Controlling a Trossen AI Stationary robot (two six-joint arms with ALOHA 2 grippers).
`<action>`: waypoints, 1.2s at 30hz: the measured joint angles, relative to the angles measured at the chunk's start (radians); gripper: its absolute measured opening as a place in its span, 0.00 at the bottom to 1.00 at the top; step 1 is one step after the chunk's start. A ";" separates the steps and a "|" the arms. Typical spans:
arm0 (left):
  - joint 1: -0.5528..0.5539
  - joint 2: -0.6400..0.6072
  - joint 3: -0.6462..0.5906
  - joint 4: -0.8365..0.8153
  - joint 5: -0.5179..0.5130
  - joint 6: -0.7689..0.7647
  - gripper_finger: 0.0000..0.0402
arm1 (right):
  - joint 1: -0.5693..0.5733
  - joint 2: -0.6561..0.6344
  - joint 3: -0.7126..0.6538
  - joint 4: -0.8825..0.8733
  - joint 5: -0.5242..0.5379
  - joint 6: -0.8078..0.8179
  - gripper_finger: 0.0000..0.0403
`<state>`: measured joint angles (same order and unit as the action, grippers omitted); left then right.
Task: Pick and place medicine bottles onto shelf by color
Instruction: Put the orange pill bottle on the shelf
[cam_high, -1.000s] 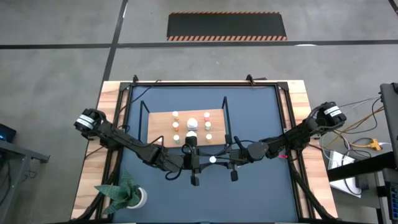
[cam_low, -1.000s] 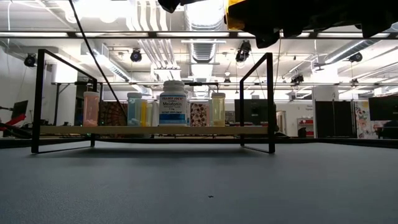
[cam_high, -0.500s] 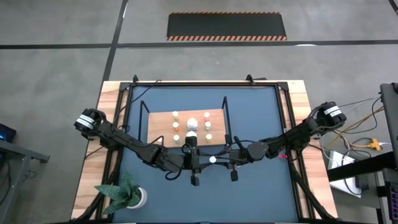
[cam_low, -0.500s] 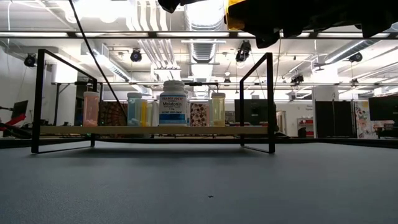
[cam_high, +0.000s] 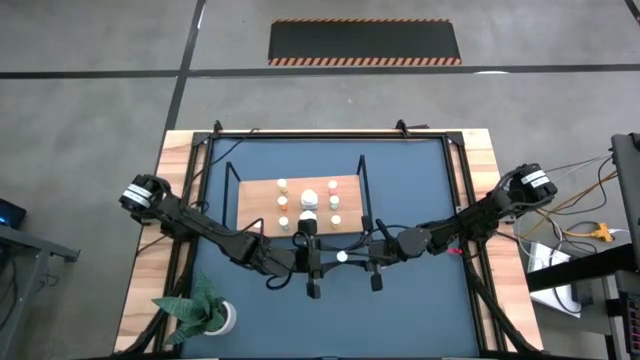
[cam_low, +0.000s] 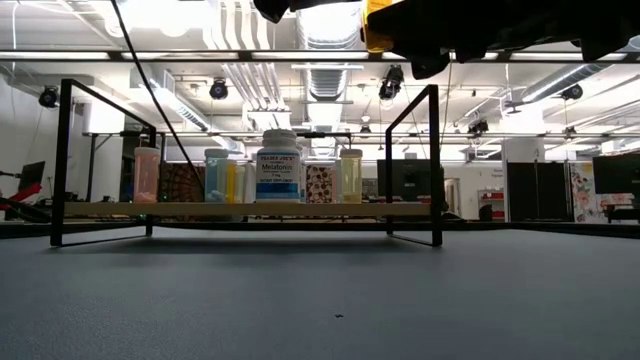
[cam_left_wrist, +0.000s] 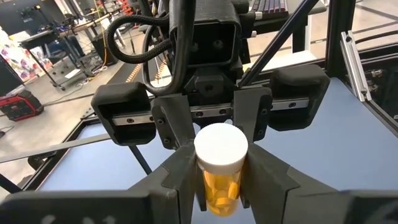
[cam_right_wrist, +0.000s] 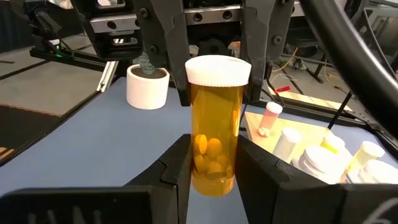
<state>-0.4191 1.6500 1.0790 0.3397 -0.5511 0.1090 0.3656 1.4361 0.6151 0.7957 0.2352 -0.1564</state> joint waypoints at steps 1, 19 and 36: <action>0.000 0.000 0.000 0.000 0.000 -0.001 0.24 | 0.000 0.000 0.000 -0.001 0.000 0.004 0.24; 0.000 0.000 -0.002 0.002 0.017 -0.001 0.24 | 0.000 -0.001 0.000 -0.006 0.000 0.026 0.45; -0.002 -0.086 -0.002 -0.181 -0.131 -0.005 0.24 | 0.000 -0.087 0.000 -0.116 0.026 0.046 0.60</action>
<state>-0.4210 1.5644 1.0770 0.1590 -0.6821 0.1035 0.3660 1.3494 0.6155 0.6793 0.2608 -0.1108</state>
